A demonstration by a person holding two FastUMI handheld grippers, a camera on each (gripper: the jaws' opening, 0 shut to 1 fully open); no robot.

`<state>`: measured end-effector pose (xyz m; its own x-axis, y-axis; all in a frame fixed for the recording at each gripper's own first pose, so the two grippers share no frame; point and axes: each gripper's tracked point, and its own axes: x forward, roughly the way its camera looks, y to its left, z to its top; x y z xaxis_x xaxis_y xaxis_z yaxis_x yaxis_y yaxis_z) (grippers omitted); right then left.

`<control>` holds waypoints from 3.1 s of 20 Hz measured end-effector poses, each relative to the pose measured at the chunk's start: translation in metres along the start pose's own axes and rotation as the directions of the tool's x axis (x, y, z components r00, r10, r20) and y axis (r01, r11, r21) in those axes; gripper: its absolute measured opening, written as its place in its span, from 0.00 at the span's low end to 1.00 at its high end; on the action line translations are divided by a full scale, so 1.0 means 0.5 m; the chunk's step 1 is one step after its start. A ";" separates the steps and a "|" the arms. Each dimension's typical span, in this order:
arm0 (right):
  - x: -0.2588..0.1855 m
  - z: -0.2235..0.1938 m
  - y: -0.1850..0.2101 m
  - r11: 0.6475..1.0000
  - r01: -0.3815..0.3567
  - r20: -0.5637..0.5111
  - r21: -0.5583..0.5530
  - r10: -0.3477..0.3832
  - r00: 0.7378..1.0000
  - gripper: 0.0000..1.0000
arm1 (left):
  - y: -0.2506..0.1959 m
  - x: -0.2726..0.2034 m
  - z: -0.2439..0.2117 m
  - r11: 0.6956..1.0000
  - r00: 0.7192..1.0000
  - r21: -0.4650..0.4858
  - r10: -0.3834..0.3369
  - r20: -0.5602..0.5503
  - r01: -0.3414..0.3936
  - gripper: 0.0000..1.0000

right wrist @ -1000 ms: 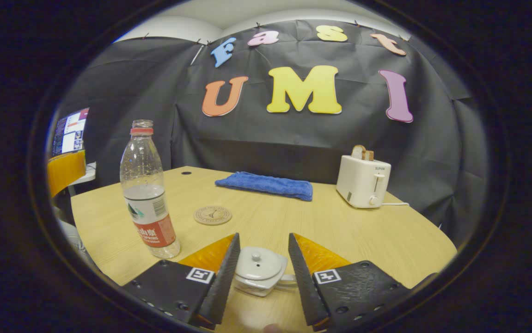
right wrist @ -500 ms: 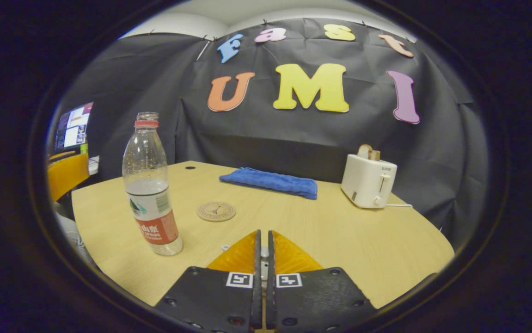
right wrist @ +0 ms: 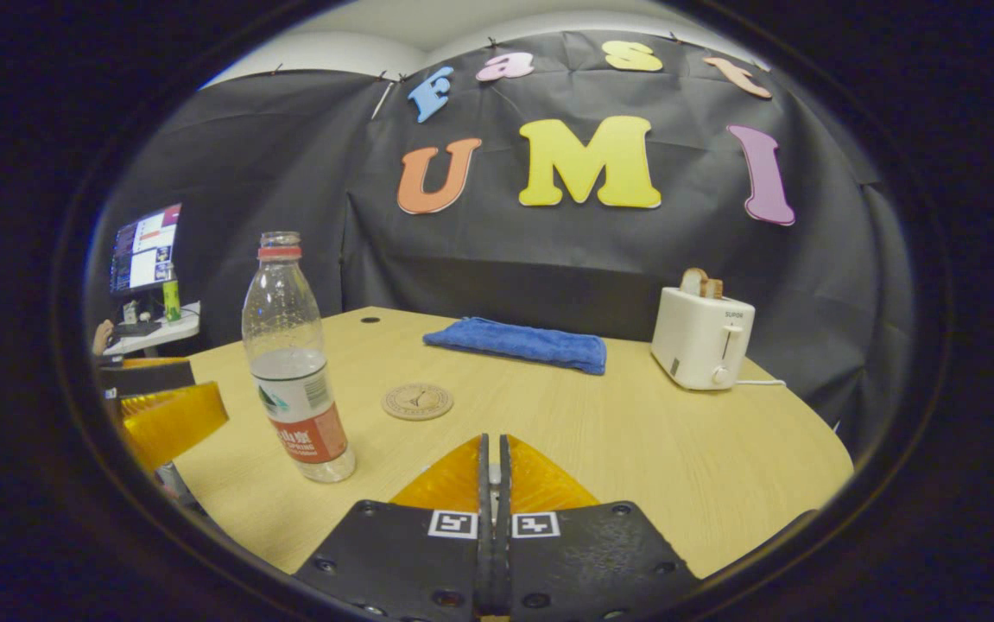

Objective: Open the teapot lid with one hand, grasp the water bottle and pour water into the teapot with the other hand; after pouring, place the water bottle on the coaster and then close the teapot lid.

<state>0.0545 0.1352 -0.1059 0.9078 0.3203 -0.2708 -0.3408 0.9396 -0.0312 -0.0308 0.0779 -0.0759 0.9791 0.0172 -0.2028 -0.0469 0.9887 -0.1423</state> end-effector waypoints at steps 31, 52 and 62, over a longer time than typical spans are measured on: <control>-0.137 0.025 -0.142 1.000 0.029 0.045 0.007 -0.029 0.999 0.00 | 0.023 0.096 -0.003 0.911 0.995 0.409 0.084 -0.055 -0.054 0.73; -0.201 -0.041 -0.267 0.998 0.056 0.014 0.031 -0.057 0.998 0.00 | 0.008 0.098 0.063 -0.132 0.991 0.988 0.092 0.093 -0.081 0.71; -0.215 -0.060 -0.305 0.995 0.083 0.014 0.058 -0.084 0.996 0.00 | -0.025 0.103 0.041 -0.264 0.994 0.963 0.083 0.074 -0.050 0.71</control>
<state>0.0013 -0.0460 -0.1011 0.9366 0.2415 -0.2539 -0.2490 0.9685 0.0025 0.0243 0.0692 -0.0649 0.9838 0.1102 -0.1414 0.1542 -0.1189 0.9809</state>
